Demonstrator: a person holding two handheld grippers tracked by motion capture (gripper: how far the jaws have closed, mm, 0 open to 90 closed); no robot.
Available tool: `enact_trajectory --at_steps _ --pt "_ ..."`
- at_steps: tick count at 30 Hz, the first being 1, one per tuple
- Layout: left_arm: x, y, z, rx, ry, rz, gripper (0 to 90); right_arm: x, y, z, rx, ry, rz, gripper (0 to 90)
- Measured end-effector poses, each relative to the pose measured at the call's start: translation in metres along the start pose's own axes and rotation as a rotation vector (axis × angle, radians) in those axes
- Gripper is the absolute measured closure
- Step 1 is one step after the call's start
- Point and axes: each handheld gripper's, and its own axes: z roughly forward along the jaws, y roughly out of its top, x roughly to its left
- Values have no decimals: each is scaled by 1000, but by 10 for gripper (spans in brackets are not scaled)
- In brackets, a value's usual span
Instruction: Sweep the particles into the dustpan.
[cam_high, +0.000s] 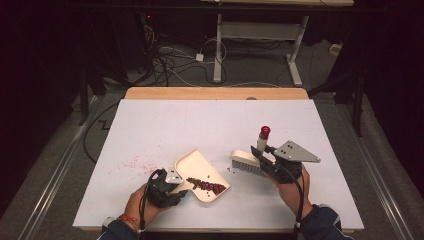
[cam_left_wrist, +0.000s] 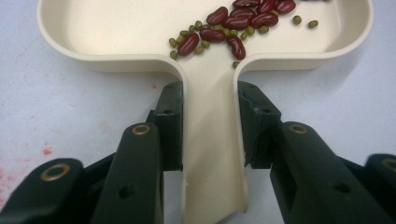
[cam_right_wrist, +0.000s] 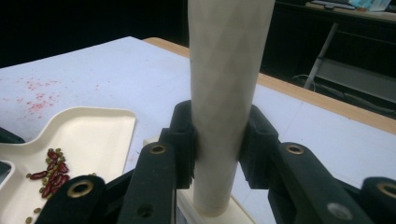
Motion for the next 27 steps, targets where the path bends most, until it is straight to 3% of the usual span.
enact_trajectory --at_steps 8,21,27 --pt "-3 3 1 -4 2 -4 637 1 1 2 1 12 -7 702" --pt "-9 20 12 -1 17 -38 637 27 1 4 -3 60 -27 698" --pt "-6 23 16 -10 26 -68 635 38 4 1 -13 112 -29 701"
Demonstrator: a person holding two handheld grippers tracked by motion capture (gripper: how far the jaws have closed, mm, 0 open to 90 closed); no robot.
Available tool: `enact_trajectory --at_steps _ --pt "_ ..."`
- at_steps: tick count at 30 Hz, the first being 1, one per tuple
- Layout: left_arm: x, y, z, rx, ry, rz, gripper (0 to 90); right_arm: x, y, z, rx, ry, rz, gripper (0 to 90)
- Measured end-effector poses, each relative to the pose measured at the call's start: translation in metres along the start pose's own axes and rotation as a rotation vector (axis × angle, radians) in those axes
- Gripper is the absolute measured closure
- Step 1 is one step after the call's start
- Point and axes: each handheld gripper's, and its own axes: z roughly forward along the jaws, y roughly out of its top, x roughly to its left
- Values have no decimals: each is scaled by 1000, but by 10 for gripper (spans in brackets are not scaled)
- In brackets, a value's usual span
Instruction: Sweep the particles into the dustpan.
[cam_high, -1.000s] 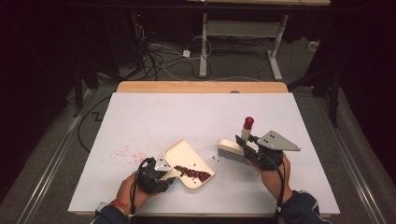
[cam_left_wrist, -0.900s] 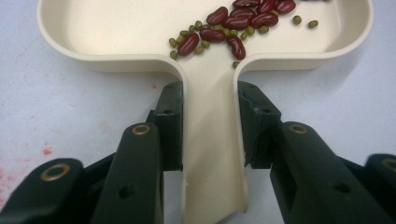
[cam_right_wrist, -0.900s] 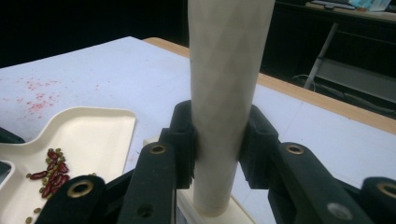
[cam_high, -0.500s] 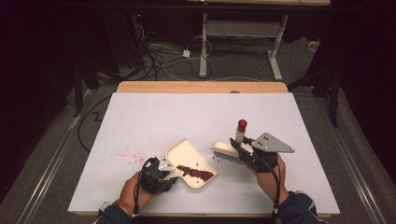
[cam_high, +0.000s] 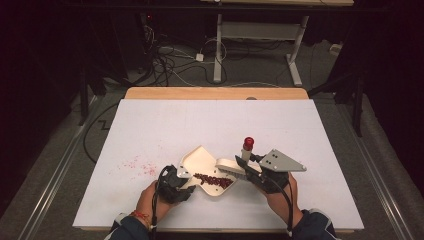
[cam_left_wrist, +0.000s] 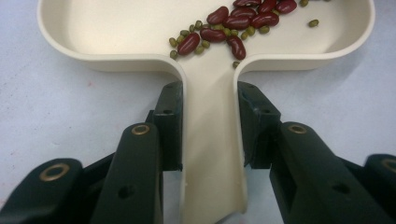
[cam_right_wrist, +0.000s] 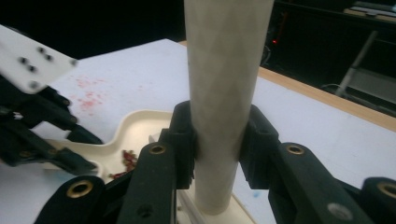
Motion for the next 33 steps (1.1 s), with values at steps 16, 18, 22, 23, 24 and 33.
enact_trajectory --at_steps 16,18,22,23,24,33 --pt "6 1 3 -6 5 -17 636 -18 15 -9 -90 -45 23 701" --pt "6 1 3 -7 5 -19 636 -22 15 -4 -90 -77 17 701" --pt "5 1 3 -8 7 -26 636 -22 14 11 -90 -102 3 701" --pt "5 1 3 -8 7 -26 636 -22 14 11 -90 -102 3 701" --pt "5 1 4 -9 9 -29 635 -18 13 20 -94 -111 -13 702" --pt "4 1 4 -18 14 -39 634 17 10 47 -42 -39 -55 701"
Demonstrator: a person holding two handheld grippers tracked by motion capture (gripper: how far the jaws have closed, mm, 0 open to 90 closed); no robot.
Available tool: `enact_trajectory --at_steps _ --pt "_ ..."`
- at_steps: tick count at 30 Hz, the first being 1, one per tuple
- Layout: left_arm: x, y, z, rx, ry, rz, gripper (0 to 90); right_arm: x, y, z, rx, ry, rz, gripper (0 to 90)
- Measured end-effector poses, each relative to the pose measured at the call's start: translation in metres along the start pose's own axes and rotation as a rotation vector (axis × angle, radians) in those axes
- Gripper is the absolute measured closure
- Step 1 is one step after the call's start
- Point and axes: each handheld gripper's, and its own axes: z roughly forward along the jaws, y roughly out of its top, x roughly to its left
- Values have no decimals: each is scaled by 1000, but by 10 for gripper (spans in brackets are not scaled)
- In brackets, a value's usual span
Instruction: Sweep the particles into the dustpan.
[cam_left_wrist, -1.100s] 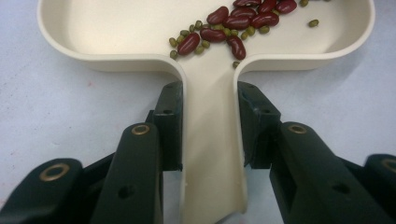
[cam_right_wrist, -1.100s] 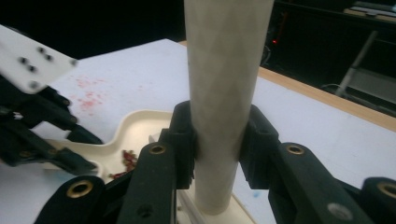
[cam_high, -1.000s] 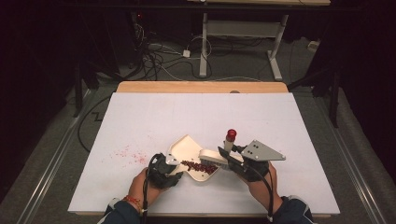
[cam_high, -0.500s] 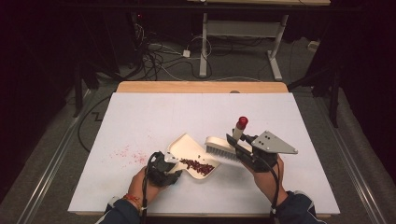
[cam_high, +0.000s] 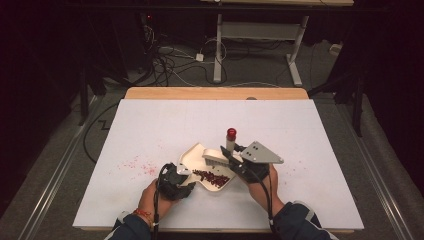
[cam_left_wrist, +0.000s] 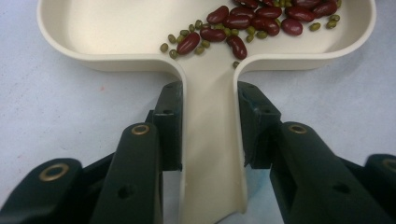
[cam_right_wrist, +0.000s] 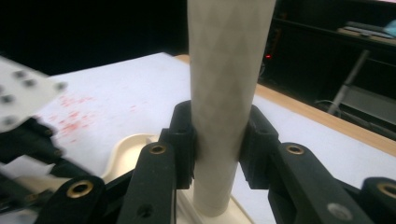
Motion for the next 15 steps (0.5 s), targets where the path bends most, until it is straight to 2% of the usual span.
enact_trajectory --at_steps 1,3,4,6,8,9,15 --pt "0 0 0 -1 0 -5 634 8 2 1 6 25 2 701" --pt "0 0 0 1 -2 -5 632 12 2 1 10 37 3 700" --pt "1 0 0 -3 -1 -16 630 20 3 1 13 41 -25 700" --pt "1 1 1 -1 1 -17 630 25 4 0 22 57 -24 699" --pt "1 2 0 0 2 -16 633 27 7 0 22 66 -3 700" --pt "1 3 1 -8 5 -28 634 27 8 0 26 73 12 701" --pt "2 6 2 -21 12 -41 635 31 9 2 25 72 25 700"
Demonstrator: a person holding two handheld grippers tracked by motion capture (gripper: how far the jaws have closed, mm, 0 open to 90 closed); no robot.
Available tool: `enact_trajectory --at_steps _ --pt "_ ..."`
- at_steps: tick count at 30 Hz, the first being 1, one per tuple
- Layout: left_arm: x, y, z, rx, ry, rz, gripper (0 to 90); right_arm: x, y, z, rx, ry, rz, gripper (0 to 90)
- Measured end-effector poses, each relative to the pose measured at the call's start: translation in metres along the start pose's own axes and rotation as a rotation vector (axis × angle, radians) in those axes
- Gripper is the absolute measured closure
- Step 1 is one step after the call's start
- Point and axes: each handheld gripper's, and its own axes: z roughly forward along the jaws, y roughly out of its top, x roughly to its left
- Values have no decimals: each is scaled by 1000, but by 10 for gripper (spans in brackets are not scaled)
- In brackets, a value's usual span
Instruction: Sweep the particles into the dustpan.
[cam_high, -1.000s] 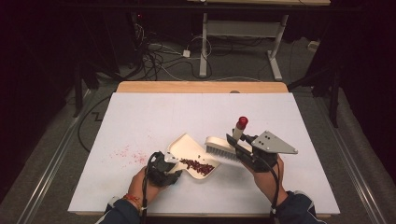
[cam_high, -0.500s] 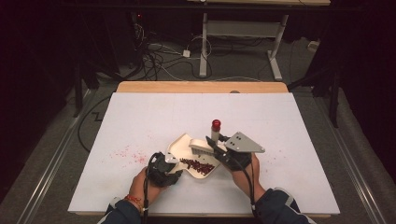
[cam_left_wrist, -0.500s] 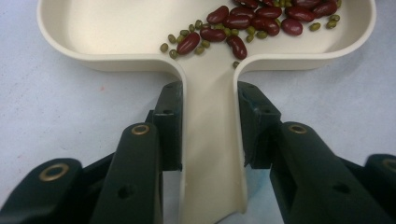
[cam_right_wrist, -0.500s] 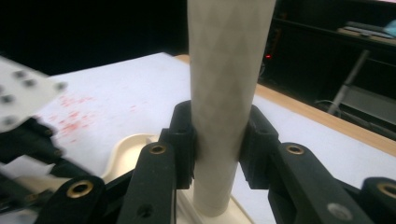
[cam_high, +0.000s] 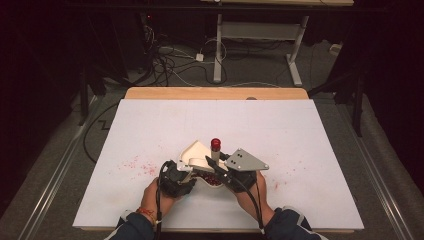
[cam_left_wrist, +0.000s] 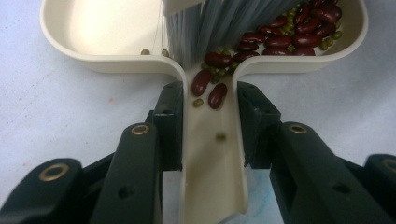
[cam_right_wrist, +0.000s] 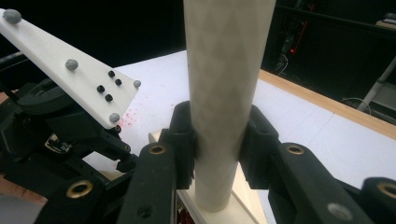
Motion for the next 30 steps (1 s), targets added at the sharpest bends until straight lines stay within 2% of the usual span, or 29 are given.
enact_trajectory --at_steps 4,10,15,18,26,30 --pt "2 -1 0 -2 -6 3 636 -3 0 -1 -9 -6 9 701" --pt "4 -2 -2 -11 -8 0 636 -16 7 -16 -63 -26 24 701" --pt "7 -3 -2 -11 -13 1 636 -25 14 -27 -86 -13 25 701" --pt "8 -3 -2 -11 -11 5 636 -30 16 -31 -92 -20 13 701" --pt "9 -4 -3 -9 -10 16 636 -45 17 -41 -94 -43 21 701" --pt "10 -5 -3 -16 -11 7 636 -51 17 -44 -89 -50 17 701"
